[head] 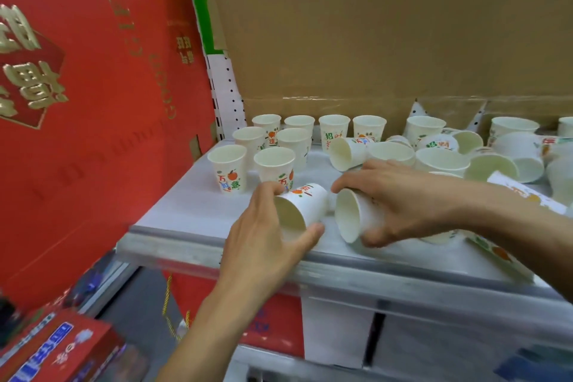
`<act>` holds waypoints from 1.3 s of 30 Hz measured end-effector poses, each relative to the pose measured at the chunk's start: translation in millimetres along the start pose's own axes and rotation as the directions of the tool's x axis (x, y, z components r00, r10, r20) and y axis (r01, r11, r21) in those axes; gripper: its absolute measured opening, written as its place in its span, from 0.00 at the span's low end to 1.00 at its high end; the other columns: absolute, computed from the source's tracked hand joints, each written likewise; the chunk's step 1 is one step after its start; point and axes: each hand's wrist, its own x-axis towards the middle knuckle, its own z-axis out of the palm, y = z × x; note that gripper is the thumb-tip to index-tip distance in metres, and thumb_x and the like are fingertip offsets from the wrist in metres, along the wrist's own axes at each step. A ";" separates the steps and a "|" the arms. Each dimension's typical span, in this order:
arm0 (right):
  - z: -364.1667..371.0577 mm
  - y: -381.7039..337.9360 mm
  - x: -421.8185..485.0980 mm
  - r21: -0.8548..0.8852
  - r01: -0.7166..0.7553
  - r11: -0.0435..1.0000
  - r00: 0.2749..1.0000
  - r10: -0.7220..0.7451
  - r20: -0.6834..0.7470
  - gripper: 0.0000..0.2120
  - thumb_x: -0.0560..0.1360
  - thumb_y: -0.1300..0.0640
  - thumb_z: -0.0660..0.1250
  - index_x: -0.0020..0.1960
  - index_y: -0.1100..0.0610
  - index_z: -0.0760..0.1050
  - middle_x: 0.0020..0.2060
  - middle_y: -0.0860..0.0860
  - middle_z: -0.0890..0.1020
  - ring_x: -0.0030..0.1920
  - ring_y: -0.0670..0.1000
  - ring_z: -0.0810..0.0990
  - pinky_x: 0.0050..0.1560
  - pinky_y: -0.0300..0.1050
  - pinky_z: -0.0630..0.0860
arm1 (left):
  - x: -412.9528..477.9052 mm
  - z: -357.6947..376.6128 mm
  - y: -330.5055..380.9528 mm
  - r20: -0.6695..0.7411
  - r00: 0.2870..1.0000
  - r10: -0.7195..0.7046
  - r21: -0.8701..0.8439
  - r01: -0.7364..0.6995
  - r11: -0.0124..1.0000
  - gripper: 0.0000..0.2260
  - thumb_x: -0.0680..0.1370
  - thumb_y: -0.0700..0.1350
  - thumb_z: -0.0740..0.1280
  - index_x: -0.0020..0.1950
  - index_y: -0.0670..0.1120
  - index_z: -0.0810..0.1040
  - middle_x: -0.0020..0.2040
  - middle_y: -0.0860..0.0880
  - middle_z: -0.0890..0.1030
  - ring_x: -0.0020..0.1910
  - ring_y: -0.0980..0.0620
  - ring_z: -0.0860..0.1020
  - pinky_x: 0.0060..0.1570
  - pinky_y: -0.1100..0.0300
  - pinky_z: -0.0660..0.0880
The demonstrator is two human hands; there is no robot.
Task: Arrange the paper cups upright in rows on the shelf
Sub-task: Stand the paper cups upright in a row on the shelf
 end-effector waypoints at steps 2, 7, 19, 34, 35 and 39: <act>-0.4 -6.4 -0.3 0.136 -0.014 0.991 0.993 0.030 -0.117 0.35 0.65 0.45 0.73 0.68 0.39 0.61 0.54 0.45 0.69 0.55 0.48 0.67 0.54 0.41 0.67 | 1.1 -13.7 -5.8 -0.057 0.998 -0.008 -0.033 0.006 0.999 0.25 0.68 0.61 0.71 0.57 0.55 0.64 0.56 0.57 0.74 0.52 0.51 0.74 0.41 0.60 0.62; 13.1 -44.2 22.4 0.643 0.116 0.757 0.895 0.201 -0.398 0.34 0.66 0.46 0.76 0.67 0.41 0.65 0.58 0.39 0.73 0.56 0.37 0.72 0.51 0.29 0.67 | 14.0 -65.5 -36.0 -0.210 0.978 0.005 -0.053 -0.016 0.998 0.24 0.67 0.59 0.72 0.62 0.59 0.71 0.54 0.55 0.70 0.49 0.53 0.74 0.47 0.54 0.73; 50.8 -102.6 75.9 0.766 -0.006 0.643 0.877 0.371 -0.305 0.38 0.66 0.49 0.76 0.72 0.51 0.63 0.65 0.48 0.73 0.61 0.45 0.71 0.59 0.38 0.70 | 51.9 -89.1 -78.0 0.077 0.996 -0.040 0.188 0.025 0.982 0.31 0.71 0.57 0.73 0.71 0.50 0.68 0.68 0.50 0.75 0.66 0.48 0.72 0.60 0.54 0.68; 50.5 -18.7 -86.8 0.544 -0.366 0.755 0.364 0.655 -0.663 0.31 0.71 0.47 0.71 0.70 0.55 0.68 0.62 0.51 0.74 0.63 0.52 0.68 0.61 0.48 0.68 | 38.7 14.5 59.9 -0.116 0.910 0.398 -0.409 -0.409 0.816 0.23 0.75 0.50 0.69 0.69 0.52 0.69 0.63 0.57 0.71 0.64 0.57 0.70 0.64 0.60 0.68; 47.3 -11.9 -88.6 0.531 -0.396 0.749 0.398 0.661 -0.636 0.35 0.69 0.45 0.70 0.72 0.56 0.65 0.64 0.53 0.74 0.64 0.53 0.68 0.62 0.47 0.66 | 51.2 25.4 69.7 -0.064 0.934 0.351 -0.446 -0.341 0.828 0.24 0.75 0.49 0.69 0.70 0.52 0.68 0.65 0.56 0.71 0.65 0.57 0.69 0.65 0.60 0.67; 35.6 6.4 -82.3 0.391 -0.509 0.767 0.539 0.638 -0.550 0.47 0.68 0.36 0.67 0.77 0.56 0.54 0.70 0.55 0.69 0.69 0.54 0.66 0.66 0.47 0.63 | 90.4 70.2 88.3 0.098 0.969 0.225 -0.452 -0.158 0.878 0.30 0.74 0.49 0.70 0.74 0.51 0.64 0.71 0.52 0.69 0.69 0.54 0.67 0.67 0.56 0.66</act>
